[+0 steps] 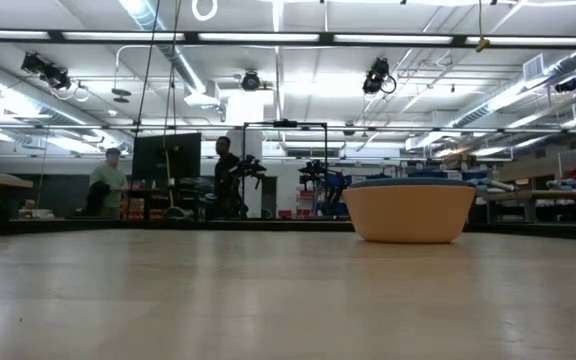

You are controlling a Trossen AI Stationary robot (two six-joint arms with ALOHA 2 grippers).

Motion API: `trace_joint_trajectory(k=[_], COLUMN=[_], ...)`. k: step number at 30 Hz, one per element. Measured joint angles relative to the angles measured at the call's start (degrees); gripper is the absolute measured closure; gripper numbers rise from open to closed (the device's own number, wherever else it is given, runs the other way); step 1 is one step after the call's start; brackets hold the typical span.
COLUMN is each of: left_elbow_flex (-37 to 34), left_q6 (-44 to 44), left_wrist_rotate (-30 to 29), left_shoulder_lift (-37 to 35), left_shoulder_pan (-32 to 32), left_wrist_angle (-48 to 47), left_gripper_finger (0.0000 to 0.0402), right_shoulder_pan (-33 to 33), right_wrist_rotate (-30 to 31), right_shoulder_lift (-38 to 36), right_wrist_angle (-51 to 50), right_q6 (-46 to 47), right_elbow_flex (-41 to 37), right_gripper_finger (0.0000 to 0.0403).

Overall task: Nest bowls inside each other
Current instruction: Return to Home Position

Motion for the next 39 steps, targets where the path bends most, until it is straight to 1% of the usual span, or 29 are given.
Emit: trace_joint_trajectory(k=[3,7,11,13,16,21,23,26,28,31,33,35,39], left_elbow_flex=[-9.8,-24.1,-37.0,-42.5,-49.5,-60.9,-65.8,-72.8,-77.0,-83.0,-86.7,-89.8,-90.0], left_q6=[-1.4,-3.5,-8.6,-11.6,-13.7,-13.8,-13.9,-16.2,-18.7,-20.7,-21.2,-22.9,-23.3], left_wrist_rotate=[0.0,0.0,-0.7,-0.8,-0.8,-0.5,1.0,4.3,4.7,4.6,4.4,3.1,2.4], left_shoulder_lift=[-4.7,-11.6,-17.6,-19.8,-22.5,-26.8,-28.5,-30.7,-31.9,-33.3,-34.0,-34.1,-34.0], left_shoulder_pan=[0.0,0.0,0.0,0.0,0.0,0.0,0.0,-0.1,-0.1,-0.1,-0.1,-0.1,-0.1], left_wrist_angle=[6.8,21.2,31.5,35.0,38.6,40.9,43.4,51.3,57.8,64.5,67.9,71.7,65.8], left_gripper_finger=[0.0249,0.0249,0.0249,0.0249,0.0249,0.0249,0.0249,0.0249,0.0249,0.0249,0.0249,0.0249,0.0249], right_shoulder_pan=[0.0,0.0,0.0,0.0,0.0,0.0,0.1,0.4,0.5,0.4,0.4,0.6,0.6], right_wrist_rotate=[2.2,2.6,2.8,3.4,3.3,3.2,1.9,0.7,1.5,1.7,0.5,-1.5,-6.1], right_shoulder_lift=[-1.7,-3.3,-6.2,-8.3,-11.9,-17.8,-19.6,-22.0,-23.6,-26.0,-27.4,-28.7,-32.3], right_wrist_angle=[-2.8,-5.2,-4.8,-2.4,4.6,17.1,21.6,26.6,29.6,30.0,30.4,31.7,31.7], right_q6=[-0.4,-0.9,-0.8,-0.4,0.1,3.4,5.7,9.5,13.1,16.6,18.6,18.5,12.0], right_elbow_flex=[0.0,-0.4,-5.3,-9.4,-17.5,-35.0,-41.6,-49.6,-53.6,-57.9,-60.4,-62.4,-64.3], right_gripper_finger=[0.0303,0.0303,0.0303,0.0302,0.0303,0.0304,0.0304,0.0304,0.0304,0.0304,0.0304,0.0303,0.0303])
